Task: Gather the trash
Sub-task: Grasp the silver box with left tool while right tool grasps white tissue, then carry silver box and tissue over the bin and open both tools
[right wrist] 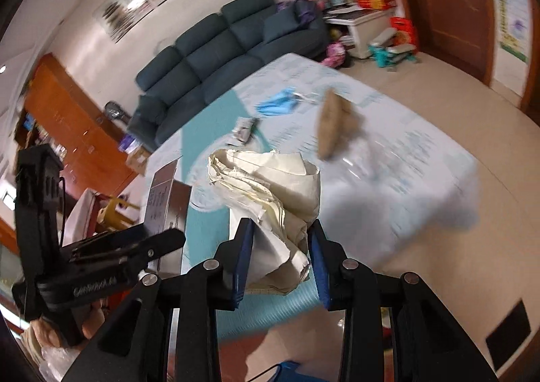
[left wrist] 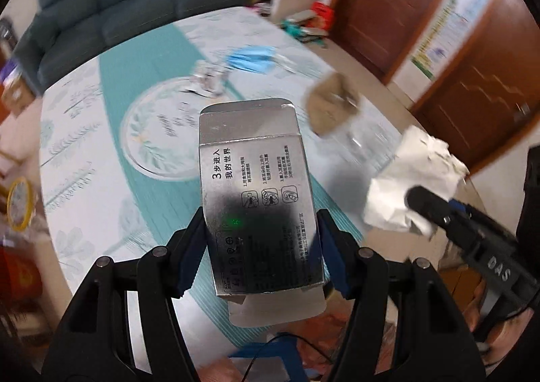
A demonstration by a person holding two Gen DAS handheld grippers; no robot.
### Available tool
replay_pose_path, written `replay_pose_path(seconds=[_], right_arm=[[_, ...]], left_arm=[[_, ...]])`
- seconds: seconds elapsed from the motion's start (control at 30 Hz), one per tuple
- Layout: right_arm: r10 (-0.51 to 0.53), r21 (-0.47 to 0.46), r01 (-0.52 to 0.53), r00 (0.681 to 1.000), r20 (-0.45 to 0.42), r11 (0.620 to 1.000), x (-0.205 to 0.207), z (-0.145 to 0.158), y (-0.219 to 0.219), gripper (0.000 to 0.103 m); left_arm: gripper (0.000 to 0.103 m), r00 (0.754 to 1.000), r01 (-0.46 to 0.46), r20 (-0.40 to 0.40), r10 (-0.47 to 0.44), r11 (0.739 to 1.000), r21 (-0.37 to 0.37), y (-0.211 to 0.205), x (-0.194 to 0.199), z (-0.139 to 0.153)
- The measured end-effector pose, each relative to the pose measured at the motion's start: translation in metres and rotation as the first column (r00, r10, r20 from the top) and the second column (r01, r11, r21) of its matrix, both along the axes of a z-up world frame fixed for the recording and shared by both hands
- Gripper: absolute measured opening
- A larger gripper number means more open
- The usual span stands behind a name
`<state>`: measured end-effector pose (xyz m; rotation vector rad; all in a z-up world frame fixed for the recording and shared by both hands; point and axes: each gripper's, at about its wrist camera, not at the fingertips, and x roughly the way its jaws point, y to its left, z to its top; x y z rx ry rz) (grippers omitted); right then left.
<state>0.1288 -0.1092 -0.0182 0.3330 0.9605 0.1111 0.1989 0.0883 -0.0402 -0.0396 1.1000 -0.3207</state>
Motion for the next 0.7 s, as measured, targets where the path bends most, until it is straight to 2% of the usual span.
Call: replay_pose_path(seconds=[0.13,0.3,0.47,0.7], right_arm=[[-0.096,-0.008,0.095,0.995,-0.026,0.995,-0.056,-0.020,-0.029,0.032],[-0.241,0.001,0.243,0.963,-0.121,0.970,-0.105,-0.076,-0.073,0.033],[-0.327,-0.041,0.328,0.911,-0.251,0.944,-0.141,-0.149,-0.105,0.033],[-0.381,-0.037,0.402,0.829,-0.409,0.915,-0.162,-0.235,-0.133,0.033]], left_arm=[[0.059,0.992,0.129,0.004,-0.129,0.992,-0.003,-0.043,-0.048,-0.013],[0.059,0.967,0.255,-0.014,-0.255,0.966,0.031,-0.101,-0.089,-0.042],[0.060,0.929,0.370,-0.050,-0.367,0.924,0.099,-0.155,-0.125,-0.075],[0.060,0.890,0.447,-0.172,-0.422,0.882,0.149,-0.190,-0.141,-0.138]])
